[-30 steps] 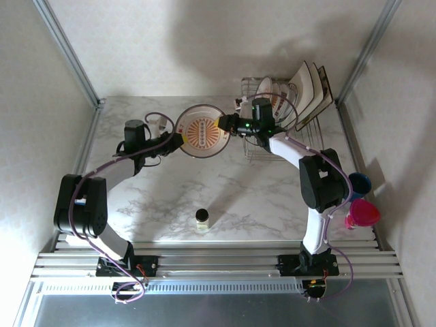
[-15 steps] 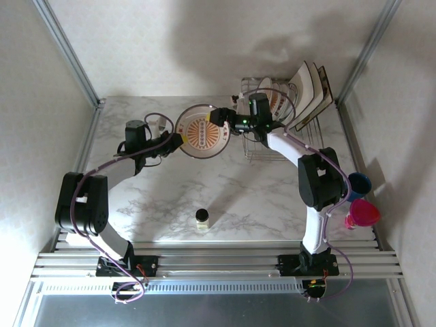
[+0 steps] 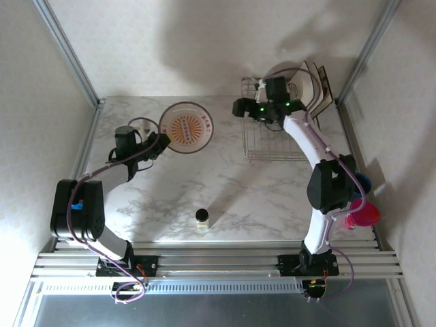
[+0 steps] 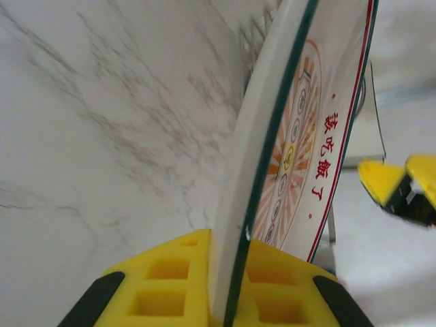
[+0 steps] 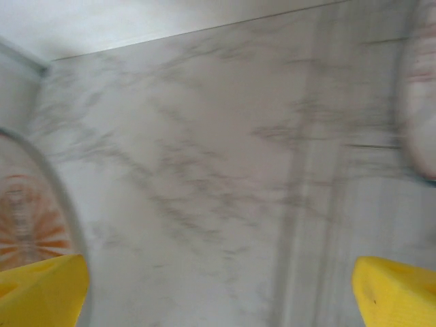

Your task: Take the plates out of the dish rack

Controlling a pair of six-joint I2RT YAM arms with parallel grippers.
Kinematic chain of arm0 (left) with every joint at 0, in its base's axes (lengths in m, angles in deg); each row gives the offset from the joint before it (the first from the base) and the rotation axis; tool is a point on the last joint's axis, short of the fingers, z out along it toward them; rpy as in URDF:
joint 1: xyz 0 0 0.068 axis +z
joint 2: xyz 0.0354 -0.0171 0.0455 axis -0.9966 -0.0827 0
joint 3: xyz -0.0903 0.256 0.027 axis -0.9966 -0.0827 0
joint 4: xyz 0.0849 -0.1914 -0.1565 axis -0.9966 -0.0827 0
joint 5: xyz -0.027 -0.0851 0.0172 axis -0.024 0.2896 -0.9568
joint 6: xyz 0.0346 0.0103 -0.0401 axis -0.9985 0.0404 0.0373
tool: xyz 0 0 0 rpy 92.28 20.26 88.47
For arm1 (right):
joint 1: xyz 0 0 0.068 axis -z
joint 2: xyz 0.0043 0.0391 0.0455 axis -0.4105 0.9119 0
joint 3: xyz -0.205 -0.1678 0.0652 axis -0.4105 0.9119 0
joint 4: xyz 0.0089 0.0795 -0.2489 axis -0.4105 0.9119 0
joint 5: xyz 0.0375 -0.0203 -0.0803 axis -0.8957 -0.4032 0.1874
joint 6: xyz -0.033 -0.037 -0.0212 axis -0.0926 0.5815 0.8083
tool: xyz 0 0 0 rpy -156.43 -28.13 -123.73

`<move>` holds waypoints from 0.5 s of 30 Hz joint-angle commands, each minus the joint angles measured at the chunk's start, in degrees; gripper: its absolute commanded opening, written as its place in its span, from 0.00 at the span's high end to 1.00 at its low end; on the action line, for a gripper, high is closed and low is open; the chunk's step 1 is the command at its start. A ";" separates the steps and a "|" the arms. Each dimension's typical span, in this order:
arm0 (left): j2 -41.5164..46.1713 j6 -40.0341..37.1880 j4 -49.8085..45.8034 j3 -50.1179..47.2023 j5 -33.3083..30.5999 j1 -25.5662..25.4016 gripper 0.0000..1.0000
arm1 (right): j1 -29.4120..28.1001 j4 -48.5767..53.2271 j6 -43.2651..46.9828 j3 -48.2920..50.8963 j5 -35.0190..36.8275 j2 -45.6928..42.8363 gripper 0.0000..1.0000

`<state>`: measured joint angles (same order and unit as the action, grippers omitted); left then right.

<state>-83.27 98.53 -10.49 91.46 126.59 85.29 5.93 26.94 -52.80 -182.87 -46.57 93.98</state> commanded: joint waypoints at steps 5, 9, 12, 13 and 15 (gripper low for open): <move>4.91 6.59 8.00 -0.83 -14.47 3.10 1.00 | 3.80 26.99 12.10 -3.90 26.28 -5.25 0.01; 3.07 10.36 11.36 -0.75 -19.08 4.36 1.00 | 6.57 29.65 13.48 1.40 27.72 -10.62 0.01; 0.64 12.77 13.81 -0.40 -20.23 5.68 1.00 | 8.76 30.33 14.29 5.41 25.99 -14.34 0.01; -0.19 13.32 14.55 -0.19 -20.28 6.13 1.00 | 9.36 30.48 14.44 6.53 25.72 -15.25 0.01; -1.99 14.12 15.44 0.55 -21.06 6.87 1.00 | 10.38 30.53 14.72 8.86 24.59 -17.07 0.01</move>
<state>-83.32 109.32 -1.77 90.70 108.42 90.99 15.15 54.48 -39.94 -176.49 -22.36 79.84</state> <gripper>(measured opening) 0.089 0.990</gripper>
